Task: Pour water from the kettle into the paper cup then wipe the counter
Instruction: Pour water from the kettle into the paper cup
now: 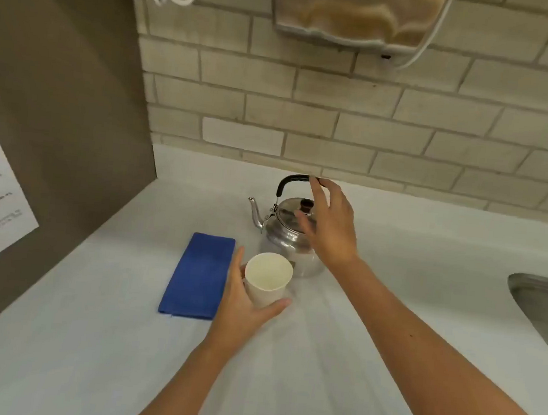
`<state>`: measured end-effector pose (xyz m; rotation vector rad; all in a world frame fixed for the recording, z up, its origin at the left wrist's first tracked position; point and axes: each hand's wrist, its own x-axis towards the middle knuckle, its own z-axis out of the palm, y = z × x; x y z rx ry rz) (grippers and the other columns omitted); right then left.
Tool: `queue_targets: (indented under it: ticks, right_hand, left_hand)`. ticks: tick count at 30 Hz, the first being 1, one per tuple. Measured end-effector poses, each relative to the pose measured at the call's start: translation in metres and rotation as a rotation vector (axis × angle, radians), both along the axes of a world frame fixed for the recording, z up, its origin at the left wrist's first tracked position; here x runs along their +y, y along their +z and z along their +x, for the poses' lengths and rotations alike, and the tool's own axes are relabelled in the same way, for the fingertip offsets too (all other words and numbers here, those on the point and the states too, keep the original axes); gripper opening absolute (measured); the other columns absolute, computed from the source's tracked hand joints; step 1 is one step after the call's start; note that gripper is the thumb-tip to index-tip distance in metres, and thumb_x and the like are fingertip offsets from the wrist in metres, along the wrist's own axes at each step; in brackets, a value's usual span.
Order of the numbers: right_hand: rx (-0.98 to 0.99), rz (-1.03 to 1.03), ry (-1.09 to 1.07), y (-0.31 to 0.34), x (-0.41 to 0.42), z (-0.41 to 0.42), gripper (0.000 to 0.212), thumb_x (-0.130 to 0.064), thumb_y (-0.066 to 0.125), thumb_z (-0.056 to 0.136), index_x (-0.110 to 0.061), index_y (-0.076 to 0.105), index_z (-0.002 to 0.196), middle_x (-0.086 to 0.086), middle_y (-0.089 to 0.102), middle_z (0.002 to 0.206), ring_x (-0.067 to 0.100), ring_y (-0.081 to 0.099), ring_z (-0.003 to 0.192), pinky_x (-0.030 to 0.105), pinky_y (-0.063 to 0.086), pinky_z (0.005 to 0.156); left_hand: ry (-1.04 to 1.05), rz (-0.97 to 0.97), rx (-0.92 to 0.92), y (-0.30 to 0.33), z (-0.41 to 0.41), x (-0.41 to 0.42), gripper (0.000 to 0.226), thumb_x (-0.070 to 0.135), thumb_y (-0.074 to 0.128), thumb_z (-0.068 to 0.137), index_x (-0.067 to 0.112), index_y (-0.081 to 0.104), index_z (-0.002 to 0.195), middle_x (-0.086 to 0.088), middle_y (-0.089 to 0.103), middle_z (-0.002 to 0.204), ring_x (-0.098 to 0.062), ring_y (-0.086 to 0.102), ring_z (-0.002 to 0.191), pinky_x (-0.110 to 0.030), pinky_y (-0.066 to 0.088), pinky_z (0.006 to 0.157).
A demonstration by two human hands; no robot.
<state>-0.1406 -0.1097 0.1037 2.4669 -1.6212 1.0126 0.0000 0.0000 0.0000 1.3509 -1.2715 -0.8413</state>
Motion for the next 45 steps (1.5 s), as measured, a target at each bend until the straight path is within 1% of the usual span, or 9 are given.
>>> queue_targets:
  ticks: [2,5,7,13,17,27,33,38,45]
  right_hand:
    - [0.053,-0.051,-0.001,0.007,-0.016,-0.003,0.06,-0.029,0.058,0.089,-0.015,0.032,0.142,0.018,0.037,0.142,0.034,0.038,0.128,0.047,0.031,0.108]
    - [0.157,-0.038,0.0,0.015,-0.044,-0.008,0.056,-0.036,0.055,0.09,-0.022,0.035,0.141,0.016,0.04,0.139,0.033,0.042,0.123,0.048,0.039,0.097]
    - [0.192,0.037,0.03,0.015,-0.057,-0.011,0.05,-0.038,0.052,0.091,-0.028,0.038,0.139,0.014,0.045,0.132,0.031,0.046,0.116,0.046,0.045,0.09]
    - [0.082,0.115,0.134,0.021,-0.083,-0.014,0.033,-0.042,0.045,0.094,-0.036,0.054,0.125,0.007,0.066,0.097,0.026,0.06,0.092,0.034,0.047,0.073]
    - [-0.029,0.14,0.194,0.023,-0.093,-0.012,0.029,-0.044,0.051,0.091,-0.035,0.063,0.114,-0.004,0.072,0.109,0.02,0.064,0.096,0.029,0.049,0.077]
    - [-0.166,0.159,0.15,0.019,-0.094,-0.008,0.026,-0.049,0.059,0.083,-0.036,0.069,0.104,-0.009,0.074,0.099,0.006,0.056,0.076,0.016,0.034,0.058]
    - [-0.16,0.181,0.179,0.027,-0.082,-0.013,0.023,-0.047,0.062,0.082,-0.038,0.069,0.101,-0.013,0.072,0.106,0.008,0.063,0.093,0.021,0.041,0.068]
    - [-0.141,0.182,0.186,0.036,-0.066,-0.028,0.017,-0.044,0.062,0.083,-0.04,0.069,0.099,-0.017,0.072,0.104,0.003,0.063,0.093,0.02,0.045,0.07]
    - [-0.184,0.149,0.181,0.056,-0.037,-0.051,0.019,-0.046,0.063,0.081,-0.038,0.071,0.097,-0.016,0.072,0.103,0.002,0.064,0.096,0.026,0.051,0.081]
  left_hand:
    - [0.02,-0.006,-0.001,0.001,-0.004,-0.003,0.114,0.059,0.081,0.045,0.059,0.007,0.131,0.019,0.033,0.14,-0.001,0.038,0.124,-0.027,0.037,0.101]
    - [0.046,-0.016,-0.025,-0.008,-0.008,-0.003,0.101,0.059,0.079,0.049,0.063,0.012,0.124,0.051,0.032,0.118,0.022,0.037,0.111,-0.002,0.036,0.081]
    - [0.094,-0.01,-0.061,-0.009,-0.011,-0.002,0.087,0.057,0.078,0.053,0.065,0.019,0.117,0.048,0.041,0.111,0.018,0.043,0.108,0.002,0.038,0.074]
    - [0.146,0.027,-0.085,-0.016,-0.015,-0.005,0.069,0.05,0.079,0.058,0.064,0.029,0.104,0.032,0.048,0.106,0.002,0.052,0.1,-0.019,0.042,0.081]
    - [0.153,0.038,-0.091,-0.014,-0.015,-0.005,0.069,0.045,0.08,0.058,0.061,0.03,0.103,0.033,0.047,0.105,0.01,0.049,0.098,-0.009,0.039,0.076]
    - [0.141,0.058,-0.08,-0.016,-0.012,-0.005,0.066,0.044,0.08,0.058,0.056,0.035,0.105,0.032,0.048,0.106,0.013,0.049,0.098,-0.005,0.039,0.072]
    - [0.133,0.048,-0.073,-0.019,-0.011,-0.007,0.067,0.044,0.08,0.059,0.051,0.035,0.108,0.03,0.048,0.105,0.005,0.051,0.098,-0.01,0.039,0.075]
    - [0.148,0.049,-0.104,-0.023,-0.012,-0.009,0.083,0.044,0.078,0.062,0.027,0.034,0.13,0.018,0.05,0.108,-0.005,0.05,0.1,-0.019,0.039,0.082]
    - [0.15,0.064,-0.138,-0.023,-0.013,-0.01,0.087,0.041,0.078,0.064,0.023,0.03,0.135,0.011,0.048,0.11,-0.01,0.048,0.099,-0.024,0.04,0.085]
